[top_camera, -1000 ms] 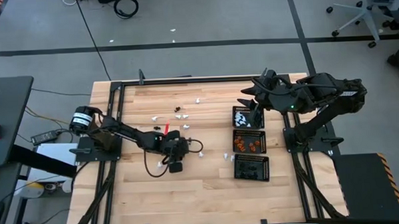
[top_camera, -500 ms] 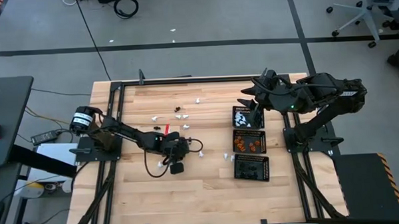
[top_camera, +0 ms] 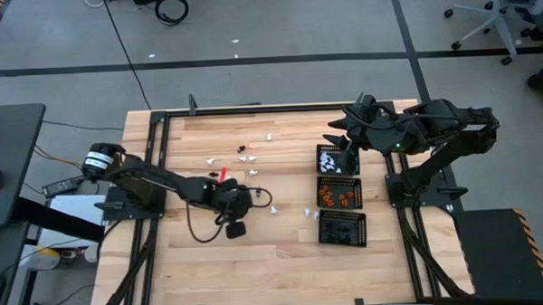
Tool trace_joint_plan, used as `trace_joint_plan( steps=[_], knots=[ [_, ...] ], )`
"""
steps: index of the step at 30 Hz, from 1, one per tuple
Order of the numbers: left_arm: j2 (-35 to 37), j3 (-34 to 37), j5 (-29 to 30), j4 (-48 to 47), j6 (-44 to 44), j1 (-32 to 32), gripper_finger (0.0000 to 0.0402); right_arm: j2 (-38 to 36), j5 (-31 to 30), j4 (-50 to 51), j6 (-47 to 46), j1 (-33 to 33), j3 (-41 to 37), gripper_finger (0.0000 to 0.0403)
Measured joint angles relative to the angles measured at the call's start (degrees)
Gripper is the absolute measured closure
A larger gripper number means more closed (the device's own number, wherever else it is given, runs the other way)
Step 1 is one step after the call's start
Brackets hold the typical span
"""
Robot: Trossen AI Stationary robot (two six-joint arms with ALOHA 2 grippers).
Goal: Sort Halloween decoration
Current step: Put the white ghost toy into the top black bin
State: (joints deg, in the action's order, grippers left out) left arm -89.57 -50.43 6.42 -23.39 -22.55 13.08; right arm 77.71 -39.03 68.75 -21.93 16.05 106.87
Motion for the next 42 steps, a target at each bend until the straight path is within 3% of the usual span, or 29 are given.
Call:
trace_joint_plan(
  steps=[9, 13, 16, 25, 36, 42],
  knots=[
    [1.3, -0.1, 0.3, -8.7, -7.8, 11.1, 0.0361, 0.0, -0.1, -0.1, 0.0, 0.0, 0.0, 0.0245],
    [1.3, -0.1, 6.5, -8.7, -10.8, 14.4, 0.0332, 0.0, -0.4, -0.2, 0.0, 0.0, 0.0, 0.0245],
    [0.7, -0.2, 9.1, -8.3, -10.9, 14.9, 0.0303, 0.0, -0.4, -0.2, 0.1, 0.0, 0.0, 0.0245],
    [-3.8, 0.0, 6.8, -5.1, -8.9, 14.4, 0.0247, 0.0, -0.4, -0.6, 0.7, 0.0, 0.0, 0.0245],
    [-9.3, -0.3, 7.2, -5.2, -9.7, 14.4, 0.0247, 0.0, -0.2, -0.6, 0.7, 0.0, 0.0, 0.0245],
    [-9.4, -0.3, 6.7, -5.1, -10.1, 14.4, 0.0297, 0.0, 0.1, -0.6, 0.7, 0.0, 0.0, 0.0245]
  ],
)
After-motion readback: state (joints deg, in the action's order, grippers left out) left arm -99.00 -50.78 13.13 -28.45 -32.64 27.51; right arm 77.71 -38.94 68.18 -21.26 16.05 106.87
